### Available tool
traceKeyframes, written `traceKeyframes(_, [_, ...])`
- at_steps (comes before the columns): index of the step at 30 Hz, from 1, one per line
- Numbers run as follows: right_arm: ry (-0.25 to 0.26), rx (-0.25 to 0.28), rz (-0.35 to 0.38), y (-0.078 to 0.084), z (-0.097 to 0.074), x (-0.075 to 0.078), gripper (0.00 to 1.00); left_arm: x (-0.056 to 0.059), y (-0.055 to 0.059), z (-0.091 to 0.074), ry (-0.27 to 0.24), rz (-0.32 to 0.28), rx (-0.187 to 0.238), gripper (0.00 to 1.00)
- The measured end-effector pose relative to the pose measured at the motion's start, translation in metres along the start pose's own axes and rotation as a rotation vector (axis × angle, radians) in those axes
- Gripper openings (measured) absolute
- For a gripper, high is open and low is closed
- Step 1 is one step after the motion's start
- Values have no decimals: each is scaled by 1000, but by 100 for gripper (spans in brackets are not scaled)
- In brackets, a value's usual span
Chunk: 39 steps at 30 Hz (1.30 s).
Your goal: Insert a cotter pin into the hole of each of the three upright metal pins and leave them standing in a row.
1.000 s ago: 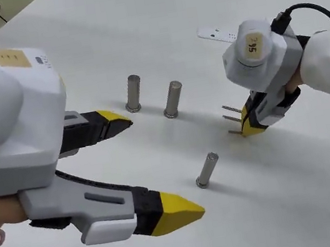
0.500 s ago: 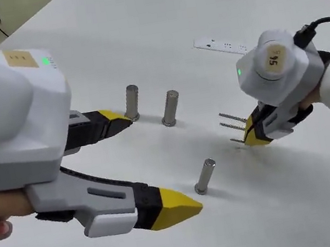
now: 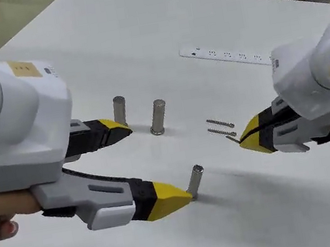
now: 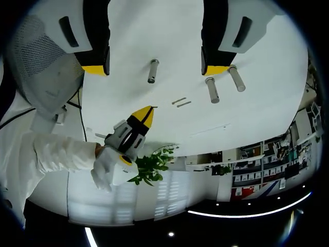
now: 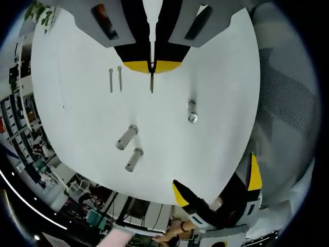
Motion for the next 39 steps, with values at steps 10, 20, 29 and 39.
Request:
traceKeyframes(10, [107, 66, -47, -23, -19, -25, 0, -4, -10, 16, 52, -111, 77, 53])
traceKeyframes(20, [175, 51, -103, -34, -22, -51, 0, -2, -17, 31, 98, -168, 96, 38])
traceKeyframes(29, [205, 56, -123, -40, -24, -63, 0, 9, -15, 45, 181, -210, 80, 17])
traceKeyframes(39, [201, 68, -121, -42, -25, -68, 0, 16, -11, 54, 216, -248, 57, 8])
Point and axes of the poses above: the centre of the closed fingertips' face, and the gripper's own axes: z roughly forward along the fingers, x roughly to its right, y roughly out of its underside, the point moved 7 cm from there along -z, roughly backward along the fingers, and after that the axes turned 5 degrees about x, right-handed, at the moved point
